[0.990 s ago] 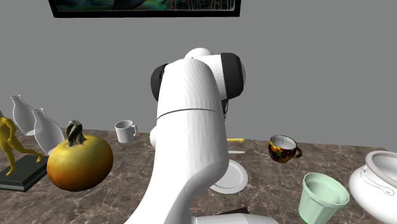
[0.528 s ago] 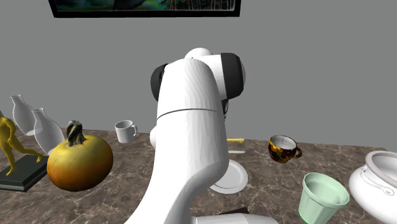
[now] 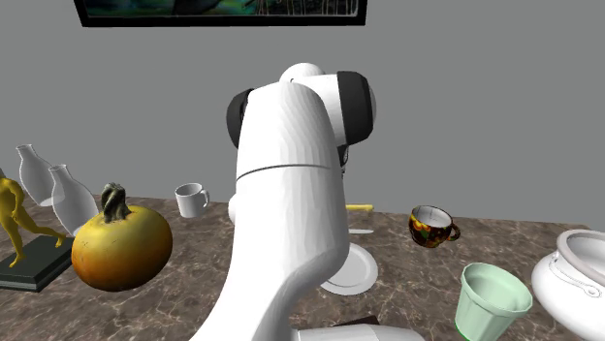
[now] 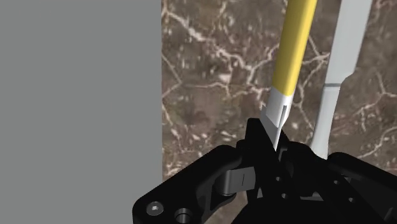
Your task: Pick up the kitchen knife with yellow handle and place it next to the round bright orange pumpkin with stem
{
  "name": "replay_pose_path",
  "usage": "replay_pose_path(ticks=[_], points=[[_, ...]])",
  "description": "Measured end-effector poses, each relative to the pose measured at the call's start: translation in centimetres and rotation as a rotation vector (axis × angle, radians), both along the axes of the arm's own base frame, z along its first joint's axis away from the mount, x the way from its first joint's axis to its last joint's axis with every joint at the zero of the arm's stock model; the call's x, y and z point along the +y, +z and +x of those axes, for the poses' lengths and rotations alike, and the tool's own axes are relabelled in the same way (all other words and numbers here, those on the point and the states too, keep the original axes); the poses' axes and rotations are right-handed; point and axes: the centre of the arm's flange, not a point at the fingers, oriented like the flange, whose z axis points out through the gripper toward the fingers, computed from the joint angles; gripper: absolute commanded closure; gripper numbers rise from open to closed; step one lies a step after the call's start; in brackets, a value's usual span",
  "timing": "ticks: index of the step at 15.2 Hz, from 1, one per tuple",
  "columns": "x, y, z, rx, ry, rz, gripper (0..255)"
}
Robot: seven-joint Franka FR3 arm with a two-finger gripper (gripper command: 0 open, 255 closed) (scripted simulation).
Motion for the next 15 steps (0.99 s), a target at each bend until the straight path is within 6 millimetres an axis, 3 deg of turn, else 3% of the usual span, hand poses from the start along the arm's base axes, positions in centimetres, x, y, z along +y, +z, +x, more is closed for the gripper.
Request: replay_pose_path(ticks=[15], points=[[-0.1, 7.8, -0.1, 0.0, 0.0, 0.0, 255]])
